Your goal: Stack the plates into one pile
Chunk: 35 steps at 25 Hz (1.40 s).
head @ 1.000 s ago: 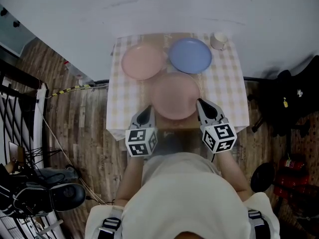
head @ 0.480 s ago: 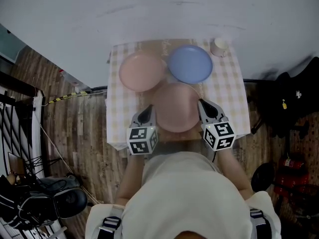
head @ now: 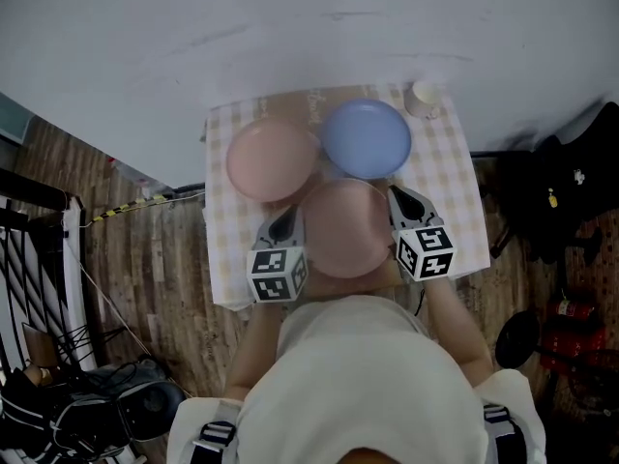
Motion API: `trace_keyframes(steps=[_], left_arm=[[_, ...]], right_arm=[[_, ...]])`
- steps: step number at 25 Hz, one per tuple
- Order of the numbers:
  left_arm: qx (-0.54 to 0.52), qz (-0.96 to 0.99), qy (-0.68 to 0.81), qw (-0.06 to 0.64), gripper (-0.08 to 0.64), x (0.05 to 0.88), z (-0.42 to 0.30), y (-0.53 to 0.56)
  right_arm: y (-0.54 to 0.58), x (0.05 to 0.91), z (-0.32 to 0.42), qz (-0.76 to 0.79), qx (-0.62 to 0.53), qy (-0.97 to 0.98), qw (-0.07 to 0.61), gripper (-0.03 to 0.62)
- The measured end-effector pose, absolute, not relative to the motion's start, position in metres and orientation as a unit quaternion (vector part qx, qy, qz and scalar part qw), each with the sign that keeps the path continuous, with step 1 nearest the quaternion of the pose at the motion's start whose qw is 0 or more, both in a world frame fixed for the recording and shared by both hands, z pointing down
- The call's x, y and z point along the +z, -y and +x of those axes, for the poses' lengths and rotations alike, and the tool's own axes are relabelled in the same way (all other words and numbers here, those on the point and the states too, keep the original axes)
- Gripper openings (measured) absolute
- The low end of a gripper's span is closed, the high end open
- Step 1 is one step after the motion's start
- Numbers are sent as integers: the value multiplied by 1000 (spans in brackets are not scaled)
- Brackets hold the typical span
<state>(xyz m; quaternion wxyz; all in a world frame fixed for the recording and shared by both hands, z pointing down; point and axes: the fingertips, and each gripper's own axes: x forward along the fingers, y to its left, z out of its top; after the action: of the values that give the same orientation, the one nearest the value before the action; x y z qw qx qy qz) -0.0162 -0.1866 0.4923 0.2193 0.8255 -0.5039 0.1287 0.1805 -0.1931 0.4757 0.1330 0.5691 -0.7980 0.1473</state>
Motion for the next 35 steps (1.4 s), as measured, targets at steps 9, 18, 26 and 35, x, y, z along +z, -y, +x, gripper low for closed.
trace_keyframes(steps=[9, 18, 26, 35], left_arm=[[125, 835, 485, 229, 3, 498, -12, 214], [131, 838, 472, 241, 3, 505, -10, 228], [140, 834, 472, 250, 3, 515, -10, 233], [149, 831, 469, 261, 3, 527, -2, 243]], right_arm=[[235, 500, 214, 615, 157, 758, 150, 2], [273, 530, 256, 658, 167, 713, 175, 2], [299, 558, 279, 677, 202, 685, 175, 3], [327, 583, 300, 687, 217, 665, 197, 62]])
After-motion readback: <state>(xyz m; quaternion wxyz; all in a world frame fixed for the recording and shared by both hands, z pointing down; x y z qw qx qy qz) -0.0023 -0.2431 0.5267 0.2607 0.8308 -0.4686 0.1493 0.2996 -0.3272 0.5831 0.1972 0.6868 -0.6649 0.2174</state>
